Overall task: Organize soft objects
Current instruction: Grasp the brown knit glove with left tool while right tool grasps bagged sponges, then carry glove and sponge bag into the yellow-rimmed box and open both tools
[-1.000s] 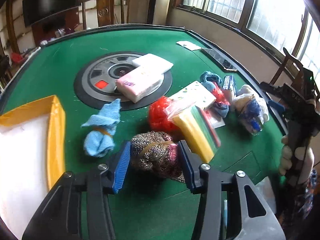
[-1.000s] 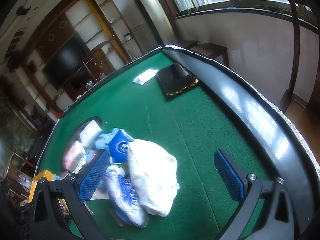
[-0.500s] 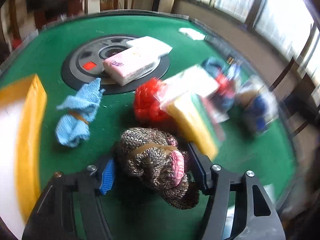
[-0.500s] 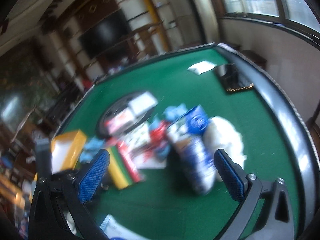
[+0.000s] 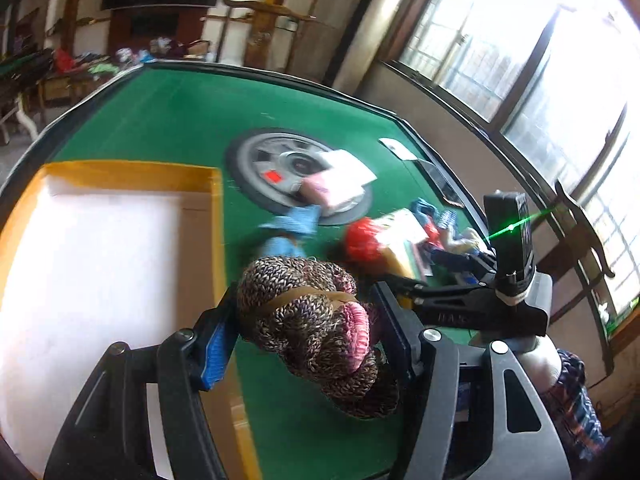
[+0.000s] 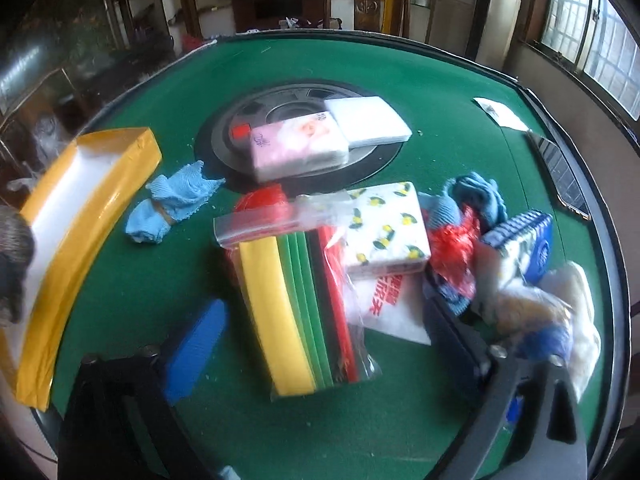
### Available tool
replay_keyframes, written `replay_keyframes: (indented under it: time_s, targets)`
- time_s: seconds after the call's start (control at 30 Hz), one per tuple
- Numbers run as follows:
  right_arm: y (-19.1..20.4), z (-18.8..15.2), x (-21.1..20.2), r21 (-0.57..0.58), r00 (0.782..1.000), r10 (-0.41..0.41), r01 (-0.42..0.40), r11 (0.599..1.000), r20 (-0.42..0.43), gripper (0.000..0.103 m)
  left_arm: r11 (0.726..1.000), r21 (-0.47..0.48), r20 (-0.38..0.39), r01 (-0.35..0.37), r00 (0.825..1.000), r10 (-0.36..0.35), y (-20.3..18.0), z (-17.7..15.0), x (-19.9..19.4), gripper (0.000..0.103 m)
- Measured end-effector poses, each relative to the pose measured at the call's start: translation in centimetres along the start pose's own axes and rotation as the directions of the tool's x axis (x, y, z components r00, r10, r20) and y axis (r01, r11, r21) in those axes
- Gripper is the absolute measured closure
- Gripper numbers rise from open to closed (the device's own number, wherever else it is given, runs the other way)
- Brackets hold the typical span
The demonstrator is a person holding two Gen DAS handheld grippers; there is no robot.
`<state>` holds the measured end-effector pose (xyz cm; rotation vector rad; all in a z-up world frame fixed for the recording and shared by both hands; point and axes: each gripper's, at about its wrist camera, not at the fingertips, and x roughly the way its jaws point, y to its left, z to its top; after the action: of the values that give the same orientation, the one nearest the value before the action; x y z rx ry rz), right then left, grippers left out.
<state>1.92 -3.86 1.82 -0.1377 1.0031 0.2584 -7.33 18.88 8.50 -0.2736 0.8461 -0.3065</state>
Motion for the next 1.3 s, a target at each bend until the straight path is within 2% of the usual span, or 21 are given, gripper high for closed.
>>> replay_keyframes:
  time_s: [0.07,0.13,0.4,0.57,0.7,0.83,0.9,0.97,1.0,1.1,1.2,1.3]
  targets:
    - [0.2,0.1,0.6,0.001,0.999,0.030,-0.030,1.000,-0.020,0.052,1.000,-0.020,0.009,-0.021,1.000,0.021,1.3,0.1,-0.5,0.041]
    - [0.1,0.0,1.1,0.017,0.997,0.062,-0.061,0.998,-0.044,0.063,0.999,-0.039,0.018,-0.036,0.999,0.037,2.6,0.1,-1.1,0.041]
    - [0.4,-0.4,-3.2,0.047,0.993,0.118,-0.119,0.992,0.018,0.064,0.993,-0.102,0.021,-0.061,0.998,0.063,7.4,-0.1,-2.4,0.041]
    - [2.1,0.6,-5.5,0.042,0.976,0.215,-0.216,0.976,0.029,0.064,0.990,-0.116,0.013,-0.076,0.997,0.078,9.6,0.6,-2.9,0.040]
    - [5.0,2.4,-4.8,0.049,0.936,0.352,-0.351,0.935,0.000,0.064,0.987,-0.125,0.009,-0.103,0.994,0.105,10.9,1.7,-2.6,0.040]
    - [8.9,4.7,-2.4,0.077,0.869,0.494,-0.490,0.868,-0.039,0.064,0.985,-0.132,-0.002,-0.113,0.993,0.114,11.6,3.1,-1.6,0.040]
    - [11.2,6.0,-1.4,0.088,0.845,0.532,-0.527,0.845,-0.049,0.064,0.983,-0.142,-0.016,-0.113,0.994,0.112,12.1,4.0,-0.6,0.040]
    - [13.3,7.6,0.0,0.105,0.832,0.552,-0.545,0.832,-0.056,0.064,0.979,-0.177,-0.029,-0.103,0.995,0.099,12.9,5.1,0.6,0.040]
    - [14.2,8.2,0.7,0.114,0.830,0.555,-0.546,0.830,-0.062,0.064,0.977,-0.191,-0.034,-0.095,0.995,0.090,13.3,5.5,1.1,0.040]
    - [16.2,9.8,3.1,0.138,0.854,0.515,-0.503,0.853,-0.074,0.064,0.967,-0.238,-0.048,-0.093,0.995,0.084,14.6,6.5,3.0,0.040]
    - [17.1,10.3,4.7,0.164,0.867,0.488,-0.470,0.867,-0.097,0.064,0.954,-0.283,-0.079,-0.100,0.994,0.081,16.0,6.7,4.8,0.040]
    - [17.9,10.3,5.4,0.141,0.890,0.445,-0.430,0.892,-0.103,0.064,0.937,-0.337,-0.103,-0.093,0.993,0.061,17.2,6.4,6.0,0.038]
